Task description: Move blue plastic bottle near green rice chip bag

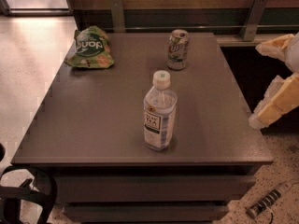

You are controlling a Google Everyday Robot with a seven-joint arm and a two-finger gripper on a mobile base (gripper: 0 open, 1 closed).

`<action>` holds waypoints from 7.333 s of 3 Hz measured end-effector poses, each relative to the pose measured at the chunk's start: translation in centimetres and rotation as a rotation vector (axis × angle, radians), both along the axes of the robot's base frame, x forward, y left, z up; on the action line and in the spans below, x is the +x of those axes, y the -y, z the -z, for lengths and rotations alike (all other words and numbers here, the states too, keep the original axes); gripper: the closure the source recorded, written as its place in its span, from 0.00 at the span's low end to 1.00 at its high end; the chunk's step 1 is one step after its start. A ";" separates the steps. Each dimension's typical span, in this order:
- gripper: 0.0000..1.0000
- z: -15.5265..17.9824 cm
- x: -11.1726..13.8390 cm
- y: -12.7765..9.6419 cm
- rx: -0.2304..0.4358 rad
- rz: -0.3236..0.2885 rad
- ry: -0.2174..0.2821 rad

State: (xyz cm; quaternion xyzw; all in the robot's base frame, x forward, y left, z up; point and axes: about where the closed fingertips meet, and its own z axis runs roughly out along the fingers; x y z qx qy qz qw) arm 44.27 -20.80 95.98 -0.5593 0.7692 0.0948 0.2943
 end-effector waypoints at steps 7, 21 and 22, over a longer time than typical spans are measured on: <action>0.13 3.0 -1.9 -17.4 0.847 -0.202 0.231; 1.00 -3.7 31.6 -25.0 0.735 0.280 0.411; 1.00 -2.2 33.0 -25.1 0.767 0.302 0.423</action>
Offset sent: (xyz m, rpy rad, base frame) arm 0.0011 0.1022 -0.0167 0.8534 -0.2143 0.1226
